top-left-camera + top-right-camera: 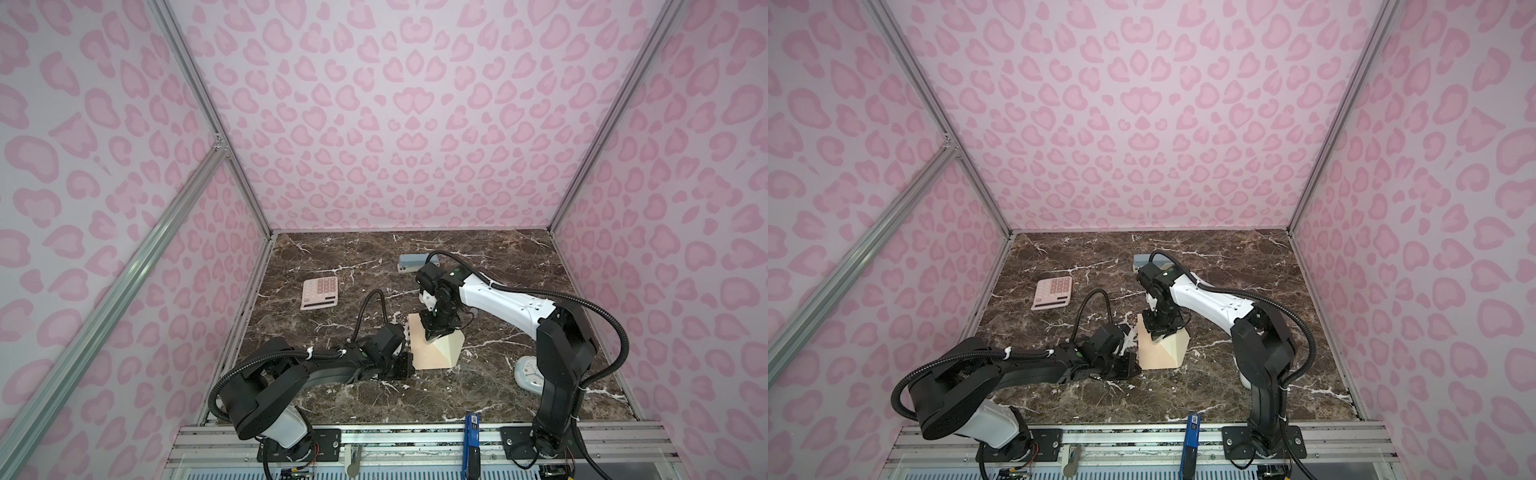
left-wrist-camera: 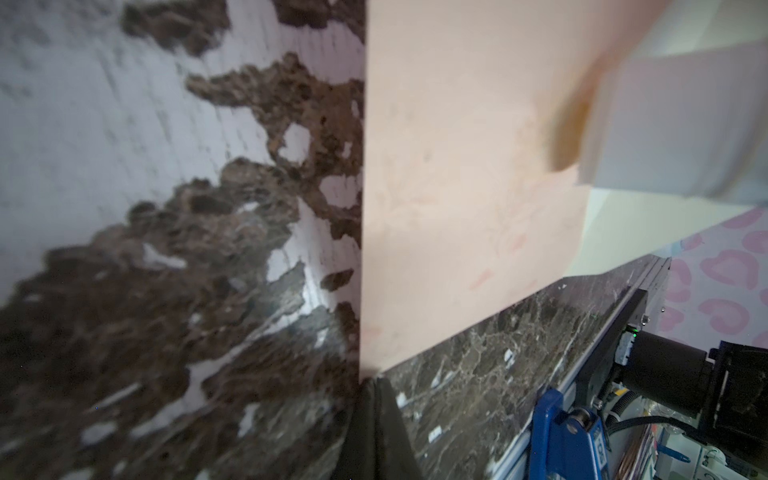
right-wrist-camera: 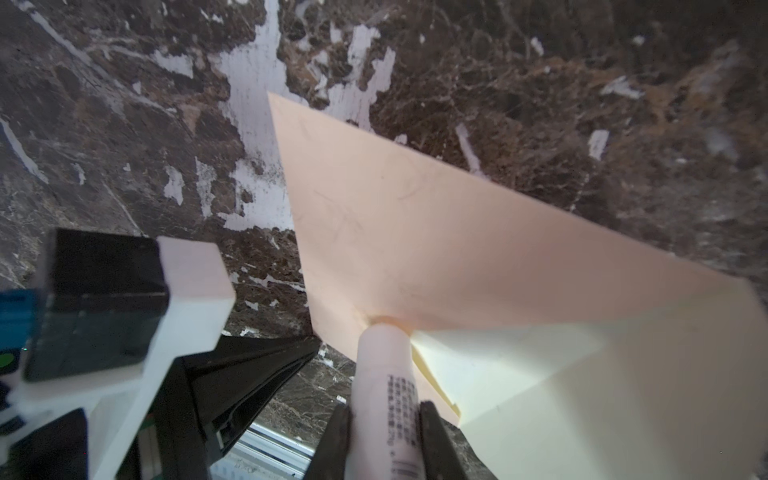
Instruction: Place the letter into the envelope and seal it
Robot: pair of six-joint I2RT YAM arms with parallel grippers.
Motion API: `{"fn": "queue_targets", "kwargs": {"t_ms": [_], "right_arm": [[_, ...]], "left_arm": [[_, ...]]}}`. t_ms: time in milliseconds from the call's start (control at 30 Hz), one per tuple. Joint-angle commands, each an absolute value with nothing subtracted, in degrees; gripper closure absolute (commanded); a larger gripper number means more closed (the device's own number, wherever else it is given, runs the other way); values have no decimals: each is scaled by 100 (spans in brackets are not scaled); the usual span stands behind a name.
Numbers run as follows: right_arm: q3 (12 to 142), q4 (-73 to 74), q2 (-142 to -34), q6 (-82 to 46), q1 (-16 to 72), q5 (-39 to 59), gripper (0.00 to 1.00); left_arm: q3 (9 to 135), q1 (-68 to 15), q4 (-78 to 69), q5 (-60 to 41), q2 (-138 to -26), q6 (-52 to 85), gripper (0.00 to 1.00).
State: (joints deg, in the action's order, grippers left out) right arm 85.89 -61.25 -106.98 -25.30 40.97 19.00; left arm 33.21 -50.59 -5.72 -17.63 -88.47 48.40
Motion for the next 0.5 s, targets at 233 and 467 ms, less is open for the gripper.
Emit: {"fn": "queue_targets", "kwargs": {"t_ms": [233,467], "right_arm": [[8327,-5933,-10652,-2537,4000,2342,100],[8231,-5856,-10687,-2537,3966,2466,100]], "left_arm": [[3338,-5056,-459,-1782,-8804,4830,96],[3317,-5054,-448,-1758,-8745,4842,96]]}}
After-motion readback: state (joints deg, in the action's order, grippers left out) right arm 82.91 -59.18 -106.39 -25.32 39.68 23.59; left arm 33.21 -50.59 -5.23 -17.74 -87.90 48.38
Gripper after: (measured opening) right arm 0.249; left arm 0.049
